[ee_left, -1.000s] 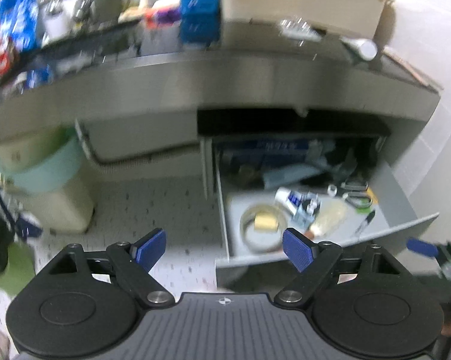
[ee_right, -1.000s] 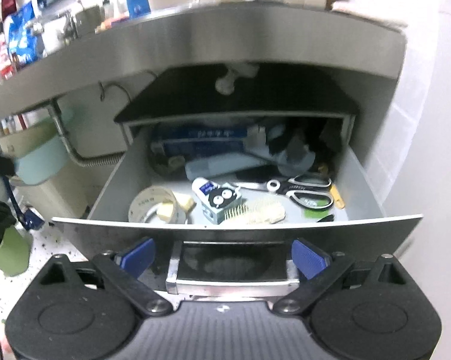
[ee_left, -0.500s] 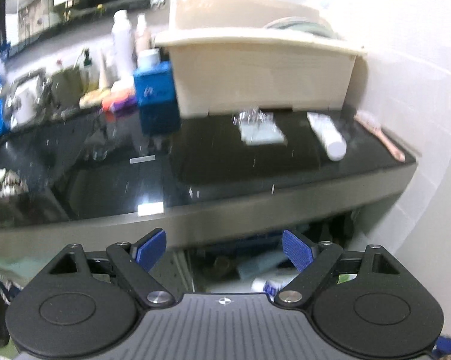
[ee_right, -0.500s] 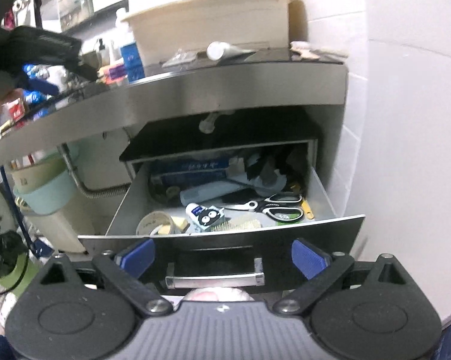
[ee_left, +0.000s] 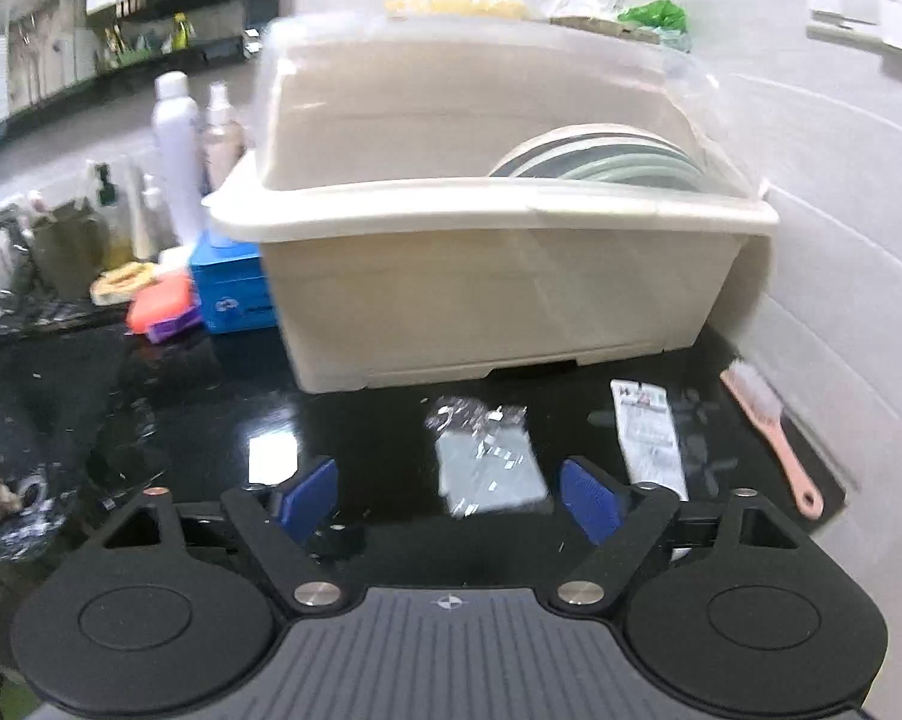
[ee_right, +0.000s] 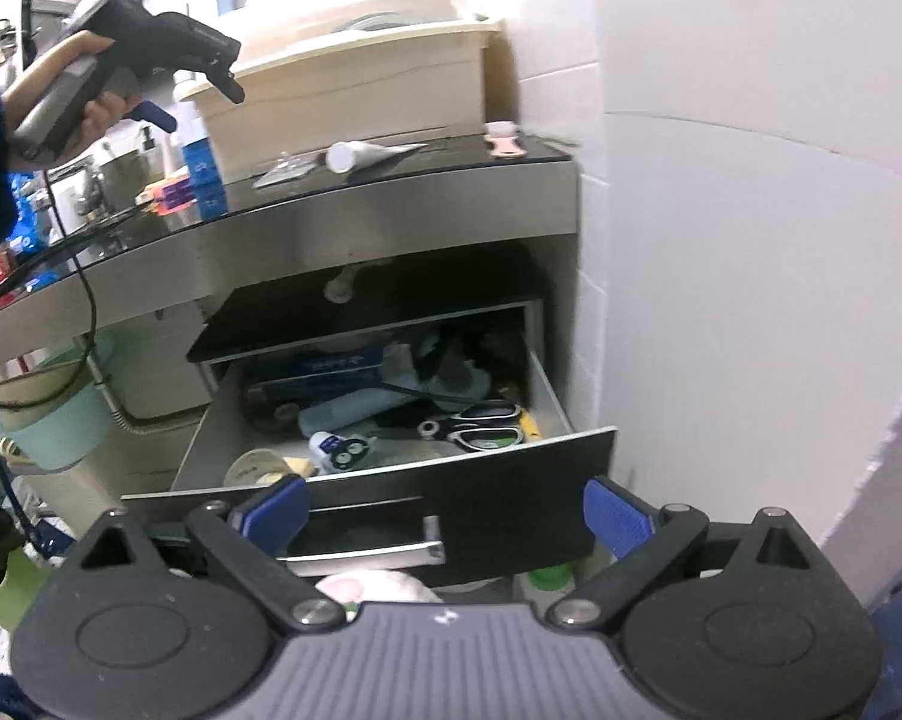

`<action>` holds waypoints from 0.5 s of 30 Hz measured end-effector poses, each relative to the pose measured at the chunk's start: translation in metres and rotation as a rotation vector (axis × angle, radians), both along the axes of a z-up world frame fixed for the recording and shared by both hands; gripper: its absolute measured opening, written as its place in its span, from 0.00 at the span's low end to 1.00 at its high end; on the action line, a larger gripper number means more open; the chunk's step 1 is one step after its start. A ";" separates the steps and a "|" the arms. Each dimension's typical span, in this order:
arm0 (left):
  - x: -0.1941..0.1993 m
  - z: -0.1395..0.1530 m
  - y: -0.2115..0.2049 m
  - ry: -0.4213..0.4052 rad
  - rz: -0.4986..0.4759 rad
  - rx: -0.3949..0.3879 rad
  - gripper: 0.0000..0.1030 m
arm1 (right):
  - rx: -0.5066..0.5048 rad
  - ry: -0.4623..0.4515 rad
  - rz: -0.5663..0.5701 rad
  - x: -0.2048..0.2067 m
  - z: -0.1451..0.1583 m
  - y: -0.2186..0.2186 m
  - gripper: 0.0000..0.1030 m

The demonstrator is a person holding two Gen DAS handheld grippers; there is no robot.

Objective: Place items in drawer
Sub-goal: 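Release the handle with the right gripper while the left tool moves to the counter, then grasp the small clear plastic bag on the counter with the left gripper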

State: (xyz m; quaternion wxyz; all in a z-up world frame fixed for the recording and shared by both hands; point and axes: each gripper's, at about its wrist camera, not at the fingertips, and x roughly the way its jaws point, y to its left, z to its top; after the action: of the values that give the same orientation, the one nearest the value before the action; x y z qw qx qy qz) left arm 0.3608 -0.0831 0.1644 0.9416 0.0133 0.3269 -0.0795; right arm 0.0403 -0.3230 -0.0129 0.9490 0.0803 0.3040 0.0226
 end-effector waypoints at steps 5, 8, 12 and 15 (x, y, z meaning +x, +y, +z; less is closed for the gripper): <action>0.044 -0.004 -0.008 0.112 0.003 -0.037 0.54 | 0.035 0.002 -0.010 -0.004 0.003 -0.008 0.96; 0.065 -0.012 -0.012 0.160 0.023 -0.048 0.44 | 0.027 -0.007 -0.007 -0.004 0.005 -0.007 0.96; 0.091 -0.026 -0.020 0.220 0.027 -0.054 0.37 | 0.040 -0.016 -0.016 -0.005 0.006 -0.010 0.96; 0.105 -0.031 -0.022 0.234 0.050 -0.076 0.37 | 0.044 -0.011 -0.028 -0.007 0.006 -0.013 0.96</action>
State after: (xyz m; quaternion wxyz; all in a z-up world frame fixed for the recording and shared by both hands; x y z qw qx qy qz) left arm 0.4656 -0.1048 0.1332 0.8985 -0.0401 0.4316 -0.0695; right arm 0.0337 -0.3362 -0.0073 0.9488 0.1055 0.2973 0.0164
